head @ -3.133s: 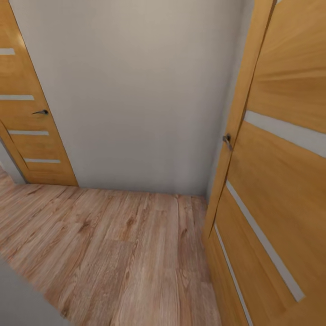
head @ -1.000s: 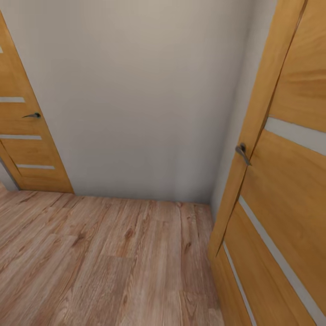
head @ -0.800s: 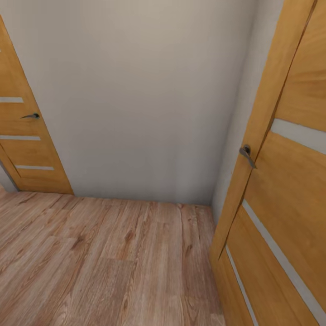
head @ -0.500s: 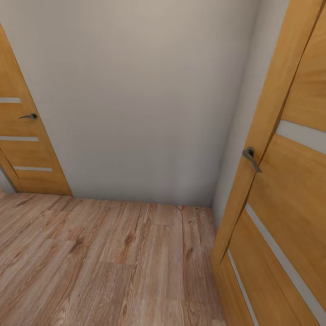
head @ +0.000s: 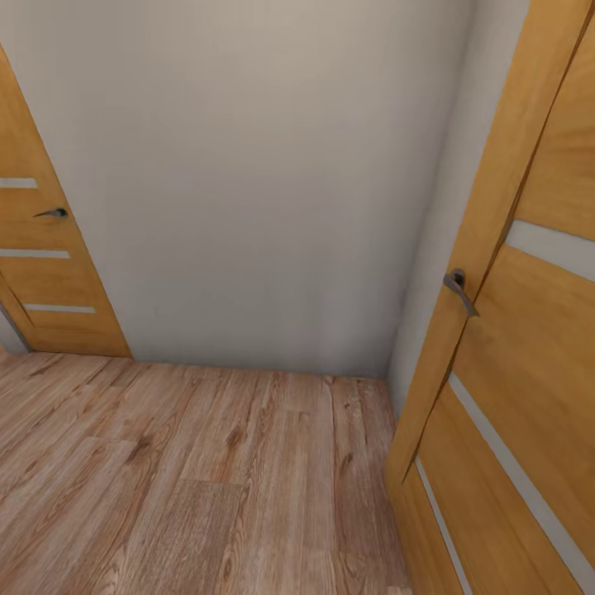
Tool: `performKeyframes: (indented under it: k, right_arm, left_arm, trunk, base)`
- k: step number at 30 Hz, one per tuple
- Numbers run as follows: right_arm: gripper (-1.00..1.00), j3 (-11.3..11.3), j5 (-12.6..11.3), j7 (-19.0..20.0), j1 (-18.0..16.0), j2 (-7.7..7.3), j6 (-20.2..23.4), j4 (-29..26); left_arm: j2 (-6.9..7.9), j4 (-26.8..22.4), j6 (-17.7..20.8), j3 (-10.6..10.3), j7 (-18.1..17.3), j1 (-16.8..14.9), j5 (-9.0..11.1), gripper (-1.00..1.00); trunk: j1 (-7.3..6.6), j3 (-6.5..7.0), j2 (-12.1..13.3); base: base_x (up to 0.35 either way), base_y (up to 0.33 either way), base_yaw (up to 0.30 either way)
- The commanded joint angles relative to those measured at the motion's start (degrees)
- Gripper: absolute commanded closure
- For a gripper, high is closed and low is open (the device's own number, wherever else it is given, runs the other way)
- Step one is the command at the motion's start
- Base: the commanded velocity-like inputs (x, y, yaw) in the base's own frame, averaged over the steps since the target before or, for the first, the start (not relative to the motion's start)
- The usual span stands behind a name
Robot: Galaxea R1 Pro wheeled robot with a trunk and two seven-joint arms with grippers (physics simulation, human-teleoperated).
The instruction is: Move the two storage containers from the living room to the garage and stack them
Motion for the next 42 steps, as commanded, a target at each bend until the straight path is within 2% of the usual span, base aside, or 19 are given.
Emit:
performKeyframes:
  k: [1,11,42]
  right_arm:
    - [-1.00,0.2,-0.1,0.0,0.0,0.00,0.0,0.0]
    - [-1.00,0.2,-0.1,0.0,0.0,0.00,0.0,0.0]
    - [-1.00,0.2,-0.1,0.1,0.0,0.00,0.0,0.1]
  left_arm:
    - [-0.04,0.1,-0.2,0.4,0.2,0.0,-0.6,-1.00]
    - [-0.08,0.1,-0.1,0.4,0.2,0.0,-0.6,-1.00]
    - [-0.03,0.1,-0.1,0.4,0.2,0.0,-0.6,-1.00]
  trunk:
    - [-0.01,-0.05,0.0]
    - [-0.01,-0.05,0.0]
    - [-0.01,-0.05,0.0]
  base:
    - [0.001,0.000,0.050]
    - [0.000,0.000,0.121]
    - [0.059,-0.024,0.021]
